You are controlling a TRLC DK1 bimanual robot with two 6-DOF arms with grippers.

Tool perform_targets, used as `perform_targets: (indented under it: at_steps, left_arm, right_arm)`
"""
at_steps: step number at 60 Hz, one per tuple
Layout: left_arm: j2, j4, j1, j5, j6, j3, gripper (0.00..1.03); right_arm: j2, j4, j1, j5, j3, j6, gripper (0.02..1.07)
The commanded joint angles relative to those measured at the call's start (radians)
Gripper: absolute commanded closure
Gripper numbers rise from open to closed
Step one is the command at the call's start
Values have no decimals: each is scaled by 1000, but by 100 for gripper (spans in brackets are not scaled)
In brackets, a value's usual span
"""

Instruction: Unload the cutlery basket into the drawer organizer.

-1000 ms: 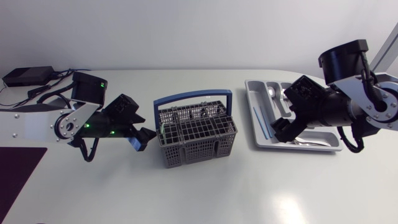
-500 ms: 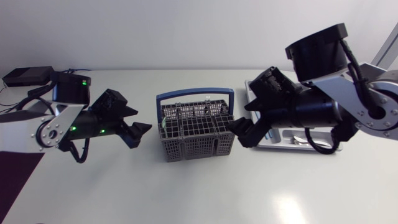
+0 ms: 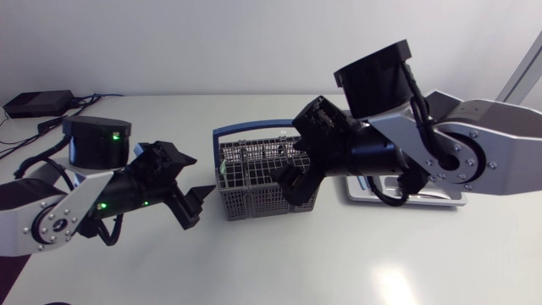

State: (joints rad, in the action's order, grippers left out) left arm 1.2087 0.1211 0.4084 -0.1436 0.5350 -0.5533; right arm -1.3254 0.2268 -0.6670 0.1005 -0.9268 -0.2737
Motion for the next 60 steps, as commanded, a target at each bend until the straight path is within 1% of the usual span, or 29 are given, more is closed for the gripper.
perform_targets:
  at_steps: [1,6,9,12,23,25,28,33,38,43,46,51,53,55,57,60]
  left_arm:
    - [-9,29,96,108,-33,-13,10]
    - [-1,52,162,216,-55,-25,11]
    - [20,61,176,259,-69,-39,14]
    - [41,77,187,303,-82,-50,14]
    - [63,95,190,380,-113,-69,18]
    - [63,97,202,401,-121,-69,18]
    - [61,109,234,446,-125,-62,23]
    - [64,147,285,504,-133,-39,26]
    - [71,210,342,575,-135,-11,27]
    - [84,221,372,601,-147,-2,27]
    - [104,236,391,630,-147,1,27]
    - [152,232,400,642,-152,-19,27]
    - [175,224,408,664,-156,-34,27]
    - [184,212,409,665,-159,-48,27]
    - [190,178,414,671,-173,-69,27]
    - [198,100,417,677,-210,-117,27]
  right_arm:
    - [23,-10,35,-7,55,-18,11]
    - [55,-21,67,-5,94,-21,11]
    - [71,-32,83,-4,115,-22,11]
    - [88,-43,93,-1,138,-30,11]
    - [121,-50,104,-1,166,-33,11]
    - [124,-50,107,-1,166,-33,11]
    - [129,-50,112,-1,172,-33,11]
    - [141,-57,118,-1,186,-33,11]
    - [166,-58,135,2,204,-36,11]
    - [201,-55,165,18,221,-47,11]
    - [227,-52,191,31,230,-59,11]
    - [265,-43,254,74,246,-76,11]
    - [275,-40,293,105,250,-84,11]
    - [278,-38,325,134,252,-87,11]
    - [282,-38,359,162,255,-87,11]
    - [285,-40,409,205,264,-88,11]
